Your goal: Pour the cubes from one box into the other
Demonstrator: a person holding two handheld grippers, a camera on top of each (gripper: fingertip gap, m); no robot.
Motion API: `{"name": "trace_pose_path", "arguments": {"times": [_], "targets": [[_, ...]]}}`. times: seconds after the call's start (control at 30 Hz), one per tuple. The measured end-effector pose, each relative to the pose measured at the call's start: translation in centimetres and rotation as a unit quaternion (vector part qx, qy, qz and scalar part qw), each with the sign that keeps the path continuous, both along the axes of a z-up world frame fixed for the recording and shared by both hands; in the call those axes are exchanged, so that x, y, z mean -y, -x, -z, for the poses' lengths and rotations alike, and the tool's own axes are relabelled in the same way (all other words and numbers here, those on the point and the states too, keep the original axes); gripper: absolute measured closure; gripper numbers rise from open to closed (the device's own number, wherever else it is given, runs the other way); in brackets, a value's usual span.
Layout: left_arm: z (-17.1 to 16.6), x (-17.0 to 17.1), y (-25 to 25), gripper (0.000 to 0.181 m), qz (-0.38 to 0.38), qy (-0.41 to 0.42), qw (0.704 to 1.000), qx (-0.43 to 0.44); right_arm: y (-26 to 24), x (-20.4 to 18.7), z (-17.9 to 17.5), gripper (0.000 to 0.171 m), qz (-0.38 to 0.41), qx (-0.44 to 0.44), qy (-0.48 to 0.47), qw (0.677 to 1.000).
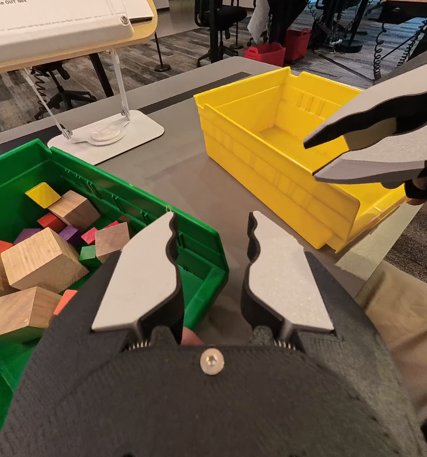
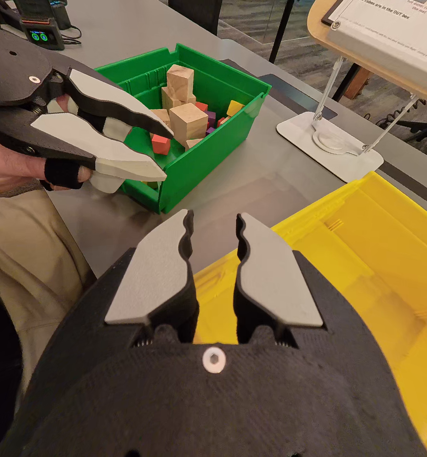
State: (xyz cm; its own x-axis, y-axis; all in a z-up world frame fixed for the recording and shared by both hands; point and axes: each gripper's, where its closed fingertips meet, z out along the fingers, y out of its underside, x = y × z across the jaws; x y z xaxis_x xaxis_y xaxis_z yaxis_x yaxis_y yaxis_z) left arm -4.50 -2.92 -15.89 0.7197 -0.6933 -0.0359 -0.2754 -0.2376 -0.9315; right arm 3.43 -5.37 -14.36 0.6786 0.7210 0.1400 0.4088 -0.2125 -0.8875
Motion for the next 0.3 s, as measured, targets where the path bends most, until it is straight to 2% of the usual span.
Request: {"name": "trace_pose_path", "arguments": {"times": [0.03,0.3], "targets": [[-0.01,0.02,-0.05,0.128,0.0,0.0,1.0,0.001,0.0,0.0,0.0,0.143,0.0,0.0,0.0,1.0],[0.1,-0.01,-0.09,0.128,0.0,0.0,1.0,-0.001,-0.2,-0.09,0.2,0.142,-0.001,-0.002,0.004,1.0]]}}
